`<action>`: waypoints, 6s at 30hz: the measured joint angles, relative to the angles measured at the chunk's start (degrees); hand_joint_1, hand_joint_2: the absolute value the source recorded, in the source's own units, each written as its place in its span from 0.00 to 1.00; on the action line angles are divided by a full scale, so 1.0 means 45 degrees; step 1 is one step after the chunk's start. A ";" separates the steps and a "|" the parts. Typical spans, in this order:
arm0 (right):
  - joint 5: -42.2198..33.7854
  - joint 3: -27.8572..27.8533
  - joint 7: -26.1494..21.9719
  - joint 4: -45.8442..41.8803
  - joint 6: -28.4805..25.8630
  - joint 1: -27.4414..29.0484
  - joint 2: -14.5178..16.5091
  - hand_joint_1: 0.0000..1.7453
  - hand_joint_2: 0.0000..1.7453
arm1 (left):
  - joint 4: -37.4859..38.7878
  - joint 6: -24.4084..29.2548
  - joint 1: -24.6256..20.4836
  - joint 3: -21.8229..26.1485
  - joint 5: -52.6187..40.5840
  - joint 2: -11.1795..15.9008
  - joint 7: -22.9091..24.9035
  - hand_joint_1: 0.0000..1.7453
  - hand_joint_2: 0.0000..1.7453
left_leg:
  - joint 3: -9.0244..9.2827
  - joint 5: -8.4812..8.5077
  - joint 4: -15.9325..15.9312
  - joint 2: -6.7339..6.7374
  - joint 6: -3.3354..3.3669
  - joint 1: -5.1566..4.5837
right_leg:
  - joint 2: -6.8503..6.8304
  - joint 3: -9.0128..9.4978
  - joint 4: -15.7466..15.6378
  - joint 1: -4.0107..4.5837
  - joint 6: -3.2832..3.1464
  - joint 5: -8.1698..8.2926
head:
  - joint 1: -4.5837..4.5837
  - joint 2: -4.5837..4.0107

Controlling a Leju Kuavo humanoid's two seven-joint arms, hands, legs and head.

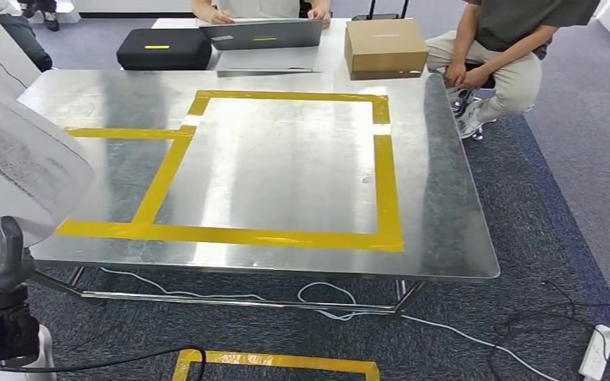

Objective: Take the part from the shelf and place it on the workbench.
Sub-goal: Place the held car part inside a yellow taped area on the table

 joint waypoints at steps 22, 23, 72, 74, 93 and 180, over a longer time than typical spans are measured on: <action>0.0398 0.0016 0.0044 0.0004 -0.0073 -0.0135 -0.0010 0.00 0.00 | 0.1433 0.2545 -0.2059 -0.0452 -0.4609 0.0092 0.1748 1.00 1.00 | 0.0759 0.2260 -0.3230 0.0068 0.0481 0.0013 | -0.0035 0.0825 -0.0447 0.0050 0.0565 -0.0540 | -0.0041 0.0005; 0.0407 0.0017 0.0040 0.0007 -0.0075 -0.0136 -0.0010 0.00 0.00 | 0.1512 0.2600 -0.2230 -0.0533 -0.4731 0.0092 0.1797 1.00 1.00 | 0.0767 0.2262 -0.3231 0.0071 0.0483 0.0014 | -0.0028 0.0828 -0.0446 0.0050 0.0583 -0.0536 | -0.0043 0.0004; 0.0523 0.0645 0.0665 0.0363 -0.0341 -0.0598 0.0214 0.00 0.00 | 1.1188 0.2086 -0.6311 -0.4764 -2.0157 0.8487 0.5990 1.00 1.00 | 0.0910 0.2390 -0.3469 0.0144 0.0326 0.0056 | 0.0041 0.0885 -0.0401 0.0104 0.0451 -0.0519 | -0.0047 0.0001; 0.0523 0.0647 0.0666 0.0368 -0.0350 -0.0603 0.0211 0.00 0.00 | 1.1258 0.2009 -0.6303 -0.4681 -2.0156 0.8499 0.6064 1.00 1.00 | 0.0912 0.2393 -0.3469 0.0139 0.0323 0.0057 | 0.0037 0.0893 -0.0400 0.0106 0.0451 -0.0518 | -0.0047 0.0001; 0.0345 0.0835 0.0397 0.0374 -0.0370 -0.0553 0.0157 0.00 0.00 | 1.0553 0.2497 -0.5696 -0.2130 -2.0123 0.7571 0.3108 1.00 1.00 | 0.0934 0.2388 -0.3471 0.0109 0.0313 0.0067 | -0.0001 0.0831 -0.0403 0.0106 0.0413 -0.0538 | -0.0045 0.0001; -0.0124 0.0902 0.0020 0.0373 -0.0183 -0.0151 -0.0027 0.00 0.00 | 0.3683 0.0922 -0.7385 0.0218 -0.0786 0.3665 0.1969 0.00 0.00 | 0.0984 0.2389 -0.3485 0.0192 0.0316 0.0048 | 0.0132 0.0924 -0.0395 0.0116 0.0431 -0.0492 | -0.0026 0.0002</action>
